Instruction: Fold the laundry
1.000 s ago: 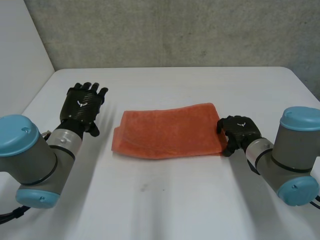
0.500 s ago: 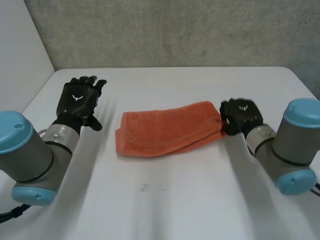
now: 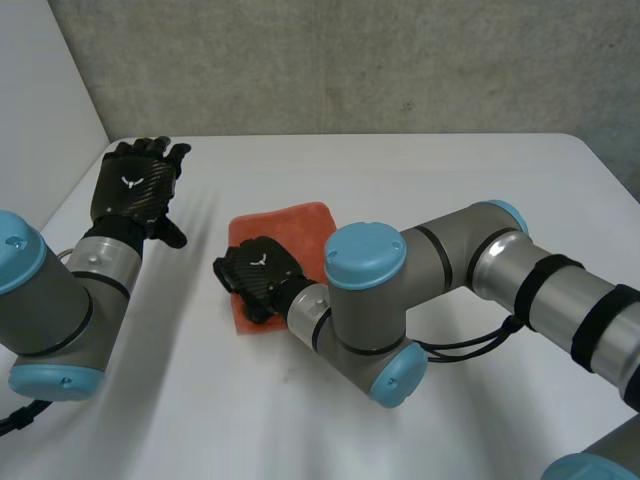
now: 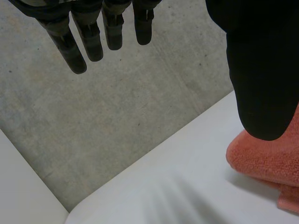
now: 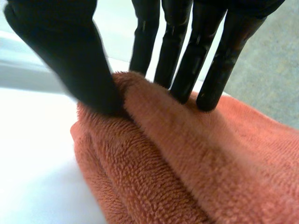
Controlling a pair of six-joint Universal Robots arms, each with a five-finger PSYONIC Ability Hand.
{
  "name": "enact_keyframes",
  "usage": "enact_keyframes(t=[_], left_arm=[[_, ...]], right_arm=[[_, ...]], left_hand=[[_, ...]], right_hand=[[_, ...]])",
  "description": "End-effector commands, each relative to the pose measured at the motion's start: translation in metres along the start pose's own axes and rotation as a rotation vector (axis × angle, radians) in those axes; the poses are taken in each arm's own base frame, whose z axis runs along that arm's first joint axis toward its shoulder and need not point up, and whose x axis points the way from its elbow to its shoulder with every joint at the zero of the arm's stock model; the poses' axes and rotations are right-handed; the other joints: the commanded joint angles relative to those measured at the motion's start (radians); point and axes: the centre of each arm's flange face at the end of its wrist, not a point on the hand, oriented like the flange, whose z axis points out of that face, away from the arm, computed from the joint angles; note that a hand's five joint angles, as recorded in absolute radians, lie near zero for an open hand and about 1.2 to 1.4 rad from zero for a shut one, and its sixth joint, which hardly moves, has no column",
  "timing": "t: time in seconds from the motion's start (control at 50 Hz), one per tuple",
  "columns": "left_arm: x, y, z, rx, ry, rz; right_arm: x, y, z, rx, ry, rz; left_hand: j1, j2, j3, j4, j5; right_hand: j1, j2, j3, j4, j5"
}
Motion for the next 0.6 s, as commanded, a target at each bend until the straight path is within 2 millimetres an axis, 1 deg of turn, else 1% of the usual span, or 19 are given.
enact_keyframes(t=[0.02,0.04,0.06,0.08,0.1,0.12,0.14,0.16,0.2,0.22,0.28,0.3,0.34,0.36,0.38,0.46,0.52,0.56,0.6], left_arm=[[0.005,-0.003,-0.001,0.009,0.017,-0.003],[0.006,-0.004,-0.001,0.011,0.018,-0.003],[0.006,-0.006,0.000,0.018,0.019,-0.005],[0.009,-0.009,0.002,0.029,0.025,-0.014],[0.011,-0.012,0.002,0.034,0.033,-0.026],[0.015,-0.016,0.003,0.042,0.044,-0.041],[0.019,-0.019,0.003,0.045,0.058,-0.062],[0.027,-0.025,0.003,0.043,0.085,-0.112],[0.030,-0.027,0.003,0.036,0.099,-0.139],[0.040,-0.025,0.003,-0.032,0.140,-0.224],[0.053,-0.010,0.004,-0.146,0.175,-0.291],[0.065,0.000,0.002,-0.219,0.205,-0.316],[0.076,0.010,-0.001,-0.286,0.227,-0.325],[0.078,0.016,-0.001,-0.318,0.229,-0.323],[0.083,0.026,-0.003,-0.376,0.237,-0.317],[0.085,0.047,-0.002,-0.449,0.209,-0.304],[0.082,0.052,-0.002,-0.461,0.176,-0.289],[0.078,0.053,0.000,-0.462,0.154,-0.274],[0.076,0.053,0.000,-0.462,0.151,-0.268]], right_arm=[[0.029,-0.029,-0.009,0.021,0.168,0.022],[0.033,-0.037,-0.012,0.034,0.191,0.034],[0.040,-0.052,-0.017,0.063,0.227,0.061],[0.044,-0.058,-0.020,0.076,0.244,0.077],[0.049,-0.062,-0.022,0.085,0.261,0.091],[0.060,-0.065,-0.026,0.092,0.287,0.119],[0.066,-0.065,-0.028,0.092,0.298,0.131],[0.073,-0.063,-0.029,0.087,0.311,0.140],[0.091,-0.058,-0.032,0.071,0.344,0.158],[0.094,-0.057,-0.033,0.063,0.348,0.163],[0.105,-0.051,-0.034,0.030,0.353,0.178],[0.107,-0.048,-0.033,0.021,0.351,0.181],[0.109,-0.034,-0.029,-0.016,0.347,0.194],[0.112,-0.021,-0.025,-0.053,0.351,0.207],[0.114,-0.014,-0.024,-0.074,0.353,0.215],[0.117,0.009,-0.020,-0.171,0.352,0.238],[0.117,0.019,-0.018,-0.211,0.340,0.246],[0.116,0.019,-0.018,-0.215,0.337,0.247],[0.117,0.014,-0.018,-0.203,0.338,0.245]], left_hand=[[-0.017,-0.028,-0.043,-0.030,-0.047],[-0.017,-0.028,-0.043,-0.030,-0.047],[-0.017,-0.028,-0.043,-0.030,-0.047],[-0.017,-0.027,-0.042,-0.029,-0.047],[-0.014,-0.024,-0.039,-0.026,-0.044],[-0.014,-0.024,-0.039,-0.026,-0.044],[-0.011,-0.021,-0.036,-0.023,-0.041],[-0.011,-0.021,-0.036,-0.023,-0.041],[-0.008,-0.018,-0.034,-0.020,-0.038],[-0.008,-0.018,-0.033,-0.020,-0.038],[-0.011,-0.021,-0.036,-0.023,-0.041],[-0.011,-0.021,-0.036,-0.023,-0.041],[-0.011,-0.021,-0.036,-0.023,-0.041],[-0.008,-0.018,-0.034,-0.020,-0.038],[-0.002,-0.013,-0.028,-0.014,-0.032],[0.001,-0.010,-0.025,-0.012,-0.029],[0.001,-0.010,-0.025,-0.012,-0.029],[-0.002,-0.013,-0.028,-0.014,-0.032],[-0.005,-0.016,-0.031,-0.017,-0.035]], right_hand=[[-0.300,-0.438,-0.446,-0.447,-0.449],[-0.318,-0.455,-0.464,-0.465,-0.466],[-0.376,-0.514,-0.522,-0.523,-0.525],[-0.403,-0.540,-0.549,-0.550,-0.551],[-0.420,-0.558,-0.566,-0.568,-0.569],[-0.426,-0.564,-0.572,-0.574,-0.575],[-0.429,-0.567,-0.575,-0.577,-0.578],[-0.429,-0.567,-0.575,-0.577,-0.578],[-0.444,-0.582,-0.590,-0.591,-0.593],[-0.447,-0.585,-0.593,-0.594,-0.596],[-0.459,-0.596,-0.605,-0.606,-0.607],[-0.467,-0.605,-0.614,-0.615,-0.616],[-0.488,-0.626,-0.634,-0.635,-0.637],[-0.514,-0.652,-0.660,-0.662,-0.663],[-0.520,-0.658,-0.666,-0.668,-0.669],[-0.534,-0.671,-0.680,-0.681,-0.682],[-0.534,-0.671,-0.680,-0.681,-0.682],[-0.534,-0.671,-0.680,-0.681,-0.682],[-0.534,-0.671,-0.680,-0.681,-0.682]])
